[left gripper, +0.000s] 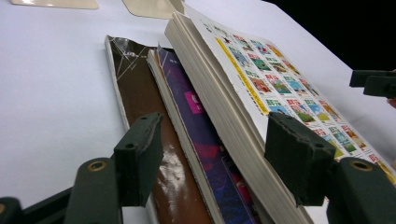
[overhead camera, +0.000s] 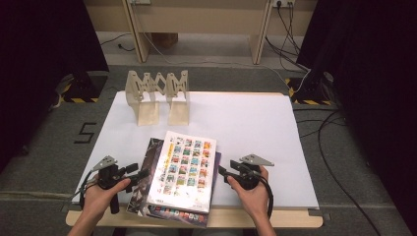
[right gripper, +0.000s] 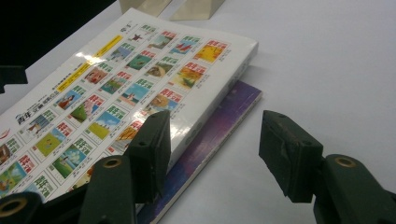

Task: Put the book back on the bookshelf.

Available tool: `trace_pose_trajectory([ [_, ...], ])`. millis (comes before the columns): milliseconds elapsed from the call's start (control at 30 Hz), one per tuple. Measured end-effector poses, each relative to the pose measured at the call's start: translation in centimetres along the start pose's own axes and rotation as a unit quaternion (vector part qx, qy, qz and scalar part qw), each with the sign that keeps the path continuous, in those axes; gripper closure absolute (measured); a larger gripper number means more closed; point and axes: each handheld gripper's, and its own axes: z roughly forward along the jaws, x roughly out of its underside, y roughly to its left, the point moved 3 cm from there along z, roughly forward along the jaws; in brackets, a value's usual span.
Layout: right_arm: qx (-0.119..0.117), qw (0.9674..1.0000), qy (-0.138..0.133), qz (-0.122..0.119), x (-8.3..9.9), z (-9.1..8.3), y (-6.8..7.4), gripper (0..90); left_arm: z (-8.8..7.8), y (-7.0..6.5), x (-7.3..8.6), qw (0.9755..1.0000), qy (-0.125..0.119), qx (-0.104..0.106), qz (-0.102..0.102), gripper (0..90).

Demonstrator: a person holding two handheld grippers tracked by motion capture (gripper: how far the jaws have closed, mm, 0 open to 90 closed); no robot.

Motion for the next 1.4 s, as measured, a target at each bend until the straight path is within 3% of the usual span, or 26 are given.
trace_pose_trajectory([
  [233, -0.014, 0.9995, 0.022, -0.017, -0.2, 1.1, 0.7, 45.1, 1.0, -1.0, -0.7, 0.9998, 0.014, 0.016, 0.005, 40.8],
  [333, -0.012, 0.9994, 0.029, -0.016, -0.4, 1.6, 1.0, 45.2, 2.2, -1.8, -1.1, 0.999, 0.041, 0.018, 0.01, 40.8],
  [400, -0.017, 0.9992, 0.036, -0.011, -0.5, 1.9, 1.2, 45.8, 2.8, -2.1, -1.2, 0.9984, 0.054, 0.015, 0.01, 41.1],
  [433, -0.027, 0.9983, 0.052, 0.006, -0.6, 2.1, 1.3, 47.3, 3.3, -2.4, -1.4, 0.9977, 0.065, 0.013, 0.012, 41.5],
  [633, -0.042, 0.9967, 0.064, 0.024, -0.7, 2.5, 1.5, 51.0, 4.9, -3.0, -1.5, 0.9945, 0.102, 0.004, 0.02, 44.6],
  [700, -0.045, 0.9956, 0.074, 0.035, -0.7, 2.5, 1.5, 52.2, 5.2, -3.1, -1.5, 0.9931, 0.114, -0.009, 0.028, 45.7],
  [733, -0.048, 0.9942, 0.083, 0.047, -0.6, 2.6, 1.7, 52.8, 5.3, -3.1, -1.5, 0.9928, 0.115, -0.013, 0.032, 47.6],
  [867, -0.055, 0.9928, 0.093, 0.051, -0.3, 2.8, 1.8, 52.6, 5.3, -3.2, -1.6, 0.9923, 0.116, -0.022, 0.038, 50.2],
  [967, -0.056, 0.9909, 0.107, 0.061, 0.2, 3.4, 1.8, 51.0, 5.4, -3.5, -1.3, 0.9935, 0.108, -0.019, 0.033, 52.6],
  [1100, -0.053, 0.9905, 0.108, 0.067, 0.0, 3.5, 1.4, 50.1, 5.7, -3.9, -1.2, 0.9934, 0.108, -0.021, 0.032, 52.4],
  [1200, -0.044, 0.9893, 0.116, 0.076, -0.9, 4.0, 0.4, 49.6, 5.9, -4.1, -1.2, 0.9933, 0.109, -0.023, 0.03, 51.6],
  [1400, -0.032, 0.9888, 0.118, 0.086, -2.9, 5.3, -1.1, 49.3, 5.9, -4.4, -1.3, 0.9921, 0.113, -0.032, 0.044, 52.1],
])
